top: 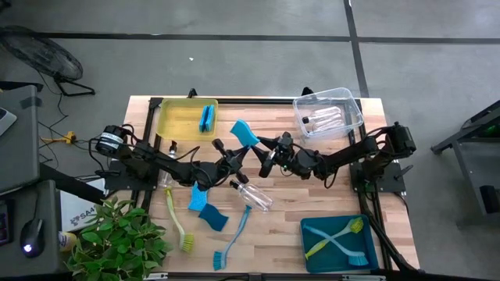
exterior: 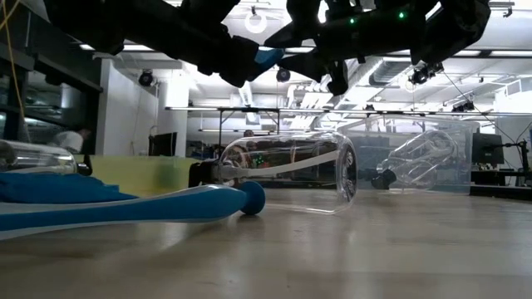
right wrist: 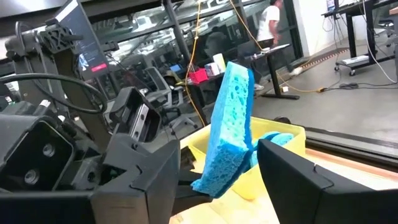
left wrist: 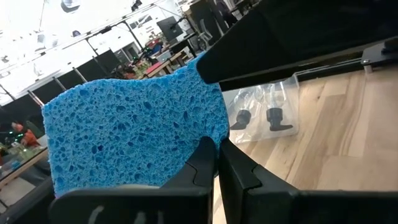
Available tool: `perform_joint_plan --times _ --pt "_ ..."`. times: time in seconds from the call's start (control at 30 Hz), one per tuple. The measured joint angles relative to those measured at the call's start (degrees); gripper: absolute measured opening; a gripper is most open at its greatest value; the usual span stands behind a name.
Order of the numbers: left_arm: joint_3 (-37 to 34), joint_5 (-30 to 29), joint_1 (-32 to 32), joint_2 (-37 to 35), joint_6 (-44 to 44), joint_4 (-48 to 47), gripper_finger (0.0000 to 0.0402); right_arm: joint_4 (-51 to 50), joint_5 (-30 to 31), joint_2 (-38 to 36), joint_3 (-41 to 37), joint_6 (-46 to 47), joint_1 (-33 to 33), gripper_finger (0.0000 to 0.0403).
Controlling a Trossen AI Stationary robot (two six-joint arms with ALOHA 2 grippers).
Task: Pick & Place Kitchen Sink Supplies
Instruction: Put the blue sponge into the yellow bin
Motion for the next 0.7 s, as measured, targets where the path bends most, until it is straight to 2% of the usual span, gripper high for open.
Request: perform_joint_plan --times 0.23,0.7 --pt "0.0 1.23 0.0 0.0 -0.41 0.02 0.0 -1.09 -1.86 0.0 0.02 0.02 -1.06 0.0167" --pt "0.0 1.86 0.0 0.0 -0.54 -0.02 0.0004 -1.98 -2.87 0.0 0.02 -2.7 -1.1 0.0014"
